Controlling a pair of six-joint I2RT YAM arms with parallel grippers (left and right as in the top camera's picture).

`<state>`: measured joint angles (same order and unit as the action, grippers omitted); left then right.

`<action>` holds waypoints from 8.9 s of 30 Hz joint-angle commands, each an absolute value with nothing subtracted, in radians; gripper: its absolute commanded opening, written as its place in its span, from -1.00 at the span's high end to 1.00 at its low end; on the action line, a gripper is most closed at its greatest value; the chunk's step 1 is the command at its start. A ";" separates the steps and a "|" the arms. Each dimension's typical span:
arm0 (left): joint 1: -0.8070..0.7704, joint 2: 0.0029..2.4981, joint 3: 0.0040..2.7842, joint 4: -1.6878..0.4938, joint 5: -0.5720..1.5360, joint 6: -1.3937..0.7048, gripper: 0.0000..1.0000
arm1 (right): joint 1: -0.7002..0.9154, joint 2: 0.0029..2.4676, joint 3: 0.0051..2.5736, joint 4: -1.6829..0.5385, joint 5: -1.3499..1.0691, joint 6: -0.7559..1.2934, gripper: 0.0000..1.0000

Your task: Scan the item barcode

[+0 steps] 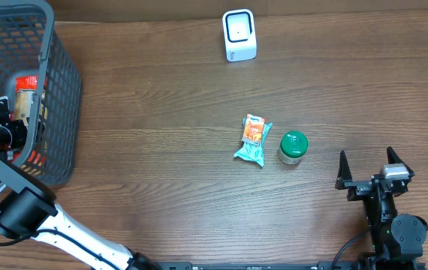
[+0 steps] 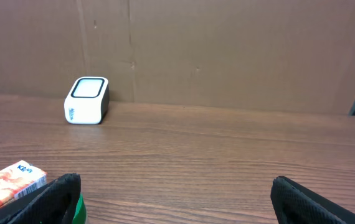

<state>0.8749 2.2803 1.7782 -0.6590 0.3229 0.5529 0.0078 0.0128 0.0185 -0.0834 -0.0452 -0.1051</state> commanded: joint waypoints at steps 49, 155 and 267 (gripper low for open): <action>0.847 2.398 1.797 -0.775 0.316 0.257 0.92 | 0.004 0.003 0.008 -0.081 -0.046 -0.109 -1.00; 0.756 2.260 2.312 -1.126 0.064 0.018 0.92 | 0.004 0.003 0.008 -0.081 -0.046 -0.109 -1.00; 0.673 2.221 1.946 -0.814 0.024 0.020 -0.99 | 0.004 0.003 0.008 -0.081 -0.046 -0.109 -1.00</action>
